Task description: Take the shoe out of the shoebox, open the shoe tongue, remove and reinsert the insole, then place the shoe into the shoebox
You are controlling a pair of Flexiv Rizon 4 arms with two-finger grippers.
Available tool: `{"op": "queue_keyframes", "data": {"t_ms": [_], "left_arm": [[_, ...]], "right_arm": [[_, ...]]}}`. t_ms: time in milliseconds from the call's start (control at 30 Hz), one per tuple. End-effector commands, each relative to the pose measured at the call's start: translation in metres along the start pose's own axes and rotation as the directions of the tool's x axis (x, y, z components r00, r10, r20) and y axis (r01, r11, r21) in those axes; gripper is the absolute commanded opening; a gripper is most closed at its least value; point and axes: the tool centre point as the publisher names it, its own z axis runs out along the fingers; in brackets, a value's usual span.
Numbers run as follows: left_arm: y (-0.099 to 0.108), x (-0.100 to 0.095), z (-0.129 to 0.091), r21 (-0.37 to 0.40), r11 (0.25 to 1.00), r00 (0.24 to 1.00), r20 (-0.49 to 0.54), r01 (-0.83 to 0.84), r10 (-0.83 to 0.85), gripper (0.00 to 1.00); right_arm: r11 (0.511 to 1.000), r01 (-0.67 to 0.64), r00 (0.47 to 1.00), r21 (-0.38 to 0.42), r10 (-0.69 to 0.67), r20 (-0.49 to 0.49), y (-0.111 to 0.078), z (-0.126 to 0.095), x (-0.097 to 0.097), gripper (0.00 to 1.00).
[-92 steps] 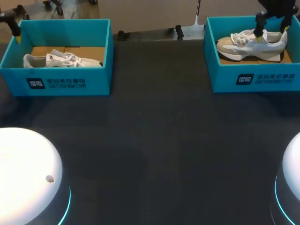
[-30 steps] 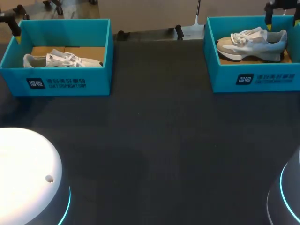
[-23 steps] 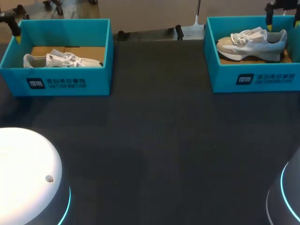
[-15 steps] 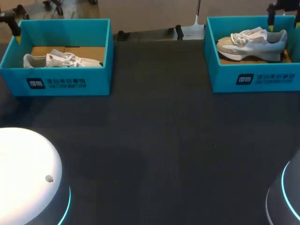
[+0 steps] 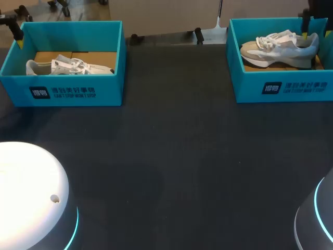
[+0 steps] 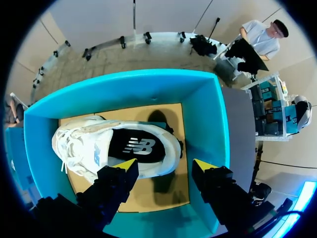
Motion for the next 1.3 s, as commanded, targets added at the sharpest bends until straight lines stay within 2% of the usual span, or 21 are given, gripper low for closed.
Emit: {"op": "queue_keyframes", "data": {"t_ms": [33, 200, 533, 667, 967, 1200, 1300], "left_arm": [[-0.001, 0.000, 0.000, -0.002, 1.000, 1.000, -0.002, -0.001, 0.001, 1.00], [-0.001, 0.000, 0.000, -0.002, 1.000, 1.000, -0.002, -0.001, 0.001, 1.00], [-0.001, 0.000, 0.000, -0.002, 1.000, 1.000, -0.002, -0.001, 0.001, 1.00], [-0.001, 0.000, 0.000, -0.002, 1.000, 1.000, -0.002, -0.001, 0.001, 1.00], [-0.001, 0.000, 0.000, -0.002, 1.000, 1.000, -0.002, -0.001, 0.001, 1.00], [-0.001, 0.000, 0.000, -0.002, 1.000, 1.000, -0.002, -0.001, 0.001, 1.00], [-0.001, 0.000, 0.000, -0.002, 1.000, 1.000, -0.002, -0.001, 0.001, 1.00]], "right_arm": [[1.000, 0.000, 1.000, 0.002, 0.000, -0.006, 0.001, 0.008, 0.000, 0.72], [1.000, -0.005, 1.000, 0.006, 0.005, -0.022, 0.001, 0.014, 0.000, 0.70], [1.000, -0.014, 0.999, 0.006, 0.014, -0.038, 0.006, 0.027, -0.003, 0.71], [1.000, -0.014, 0.999, 0.016, 0.014, -0.049, 0.009, 0.032, -0.003, 0.69], [0.999, -0.009, 0.997, 0.039, 0.012, -0.080, 0.012, 0.043, -0.004, 0.78], [0.998, -0.002, 0.996, 0.056, 0.007, -0.091, 0.014, 0.052, -0.002, 0.72], [0.998, 0.001, 0.996, 0.058, 0.005, -0.093, 0.014, 0.054, -0.001, 0.73]]}}
